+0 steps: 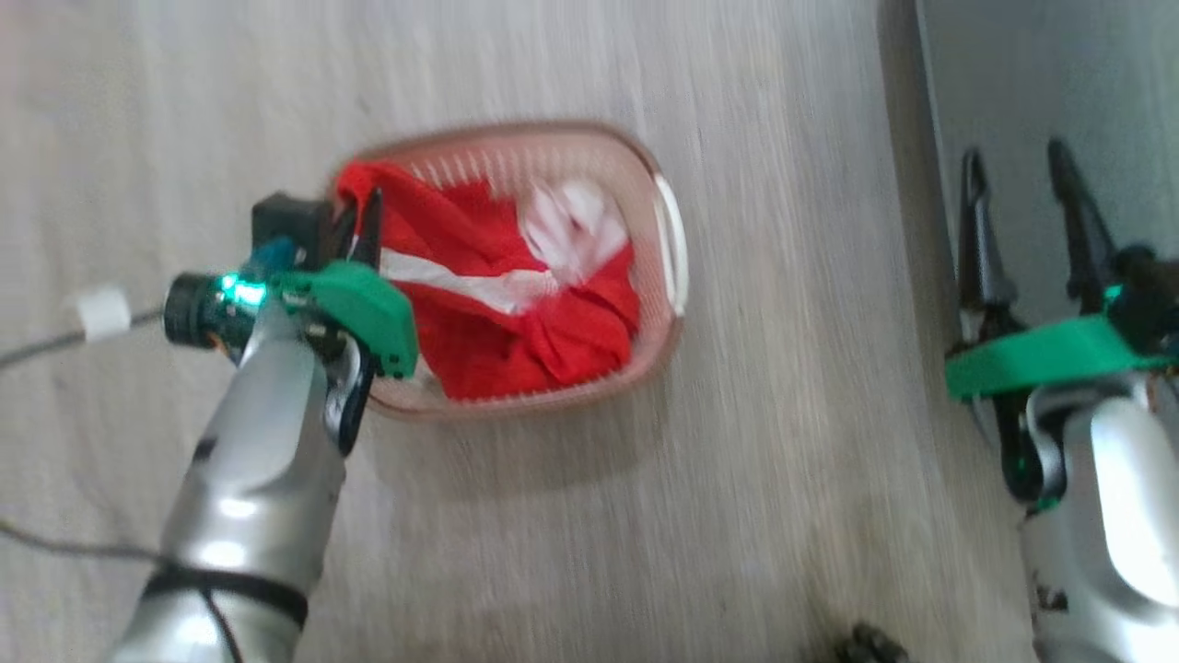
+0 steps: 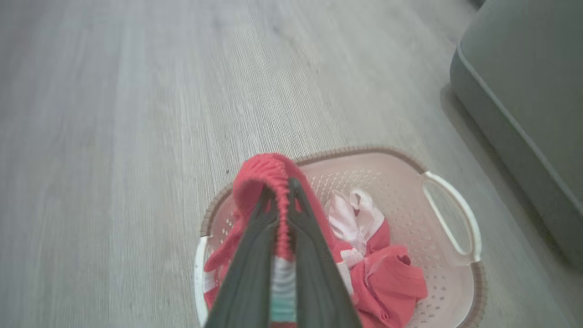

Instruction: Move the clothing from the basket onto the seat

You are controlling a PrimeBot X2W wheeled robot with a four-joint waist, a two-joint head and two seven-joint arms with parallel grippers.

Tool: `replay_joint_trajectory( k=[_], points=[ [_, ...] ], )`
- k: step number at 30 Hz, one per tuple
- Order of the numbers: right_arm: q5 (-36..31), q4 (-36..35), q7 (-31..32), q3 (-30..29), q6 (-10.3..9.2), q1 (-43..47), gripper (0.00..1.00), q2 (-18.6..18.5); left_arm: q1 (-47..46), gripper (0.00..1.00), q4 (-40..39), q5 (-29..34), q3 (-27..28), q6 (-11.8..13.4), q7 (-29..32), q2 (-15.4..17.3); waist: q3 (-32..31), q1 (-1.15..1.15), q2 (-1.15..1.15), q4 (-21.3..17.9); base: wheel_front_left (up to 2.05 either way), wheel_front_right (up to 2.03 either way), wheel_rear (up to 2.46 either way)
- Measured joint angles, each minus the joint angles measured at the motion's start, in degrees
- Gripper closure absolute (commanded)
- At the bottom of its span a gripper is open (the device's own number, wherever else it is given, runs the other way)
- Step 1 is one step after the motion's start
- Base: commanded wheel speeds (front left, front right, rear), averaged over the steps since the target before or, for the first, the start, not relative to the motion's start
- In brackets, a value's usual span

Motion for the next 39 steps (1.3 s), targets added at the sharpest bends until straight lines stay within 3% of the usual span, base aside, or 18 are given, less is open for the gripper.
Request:
replay_joint_trajectory(
  k=[10, 14, 23, 39],
  points=[
    [-1.6, 2.6, 0.0, 1.2, 0.0, 8.5, 0.0, -1.5, 19.7, 1.0, -22.2, -1.9, 5.7, 3.4, 0.0, 1.4, -14.8, 0.0, 0.0, 4.2, 0.0, 0.0, 0.0],
    [-2.4, 3.9, 0.0, 3.0, 0.0, 11.7, 0.0, -2.0, 26.1, 1.0, -27.2, -2.4, 8.0, 4.6, -0.1, 1.6, -19.9, 0.0, 0.0, 5.2, 0.0, 0.0, 0.0],
    [-2.4, 5.2, 0.0, 3.6, 0.0, 15.3, 0.0, -2.0, 34.0, 1.0, -29.6, -2.5, 8.3, 4.6, -0.1, 1.7, -27.7, 0.0, 0.0, 5.8, 0.0, 0.0, 0.0],
    [-2.3, 5.5, 0.0, 4.4, 0.0, 15.2, 0.0, -2.3, 34.3, 1.0, -30.3, -2.3, 8.2, 5.0, -0.1, 1.7, -27.7, 0.0, 0.0, 5.1, 0.0, 0.0, 0.0]
  ],
)
